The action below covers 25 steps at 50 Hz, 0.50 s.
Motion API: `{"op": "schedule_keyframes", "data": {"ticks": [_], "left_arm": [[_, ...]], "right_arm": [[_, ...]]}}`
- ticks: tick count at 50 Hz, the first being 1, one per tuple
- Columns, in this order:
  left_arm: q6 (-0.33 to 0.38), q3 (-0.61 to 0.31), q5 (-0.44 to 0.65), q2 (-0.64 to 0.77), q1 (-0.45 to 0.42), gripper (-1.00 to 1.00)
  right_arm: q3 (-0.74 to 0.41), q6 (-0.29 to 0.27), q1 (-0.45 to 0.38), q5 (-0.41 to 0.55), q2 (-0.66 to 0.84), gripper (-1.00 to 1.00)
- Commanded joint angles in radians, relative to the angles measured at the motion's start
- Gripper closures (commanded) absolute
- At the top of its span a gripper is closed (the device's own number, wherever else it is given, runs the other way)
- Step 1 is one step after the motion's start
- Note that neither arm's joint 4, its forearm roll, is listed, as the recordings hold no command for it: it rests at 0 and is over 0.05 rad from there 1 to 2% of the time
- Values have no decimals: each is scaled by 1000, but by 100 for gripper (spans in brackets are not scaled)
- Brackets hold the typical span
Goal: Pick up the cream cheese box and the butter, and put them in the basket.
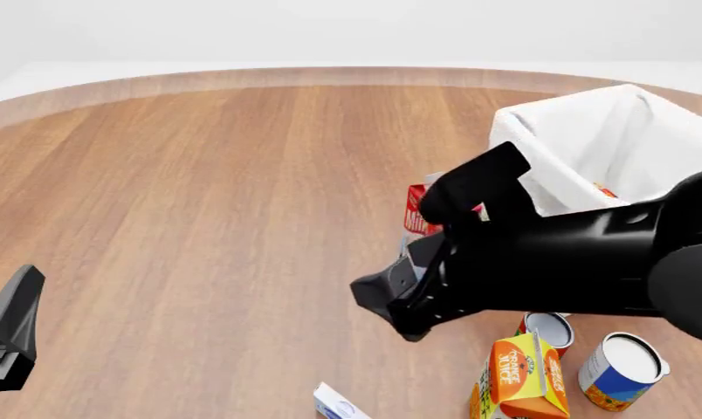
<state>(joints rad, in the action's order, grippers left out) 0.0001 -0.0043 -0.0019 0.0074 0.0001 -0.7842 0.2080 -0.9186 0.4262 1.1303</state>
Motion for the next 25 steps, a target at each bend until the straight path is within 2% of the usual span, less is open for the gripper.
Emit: {"op": "schedule_keyframes", "data": {"ticks": [1, 25], "left_arm": [[0, 0, 0, 0, 0, -100], [0, 0, 0, 0, 0, -100]], "right_arm": [[17, 14, -12, -44, 49, -100], [32, 43, -44, -94, 132, -100]]}}
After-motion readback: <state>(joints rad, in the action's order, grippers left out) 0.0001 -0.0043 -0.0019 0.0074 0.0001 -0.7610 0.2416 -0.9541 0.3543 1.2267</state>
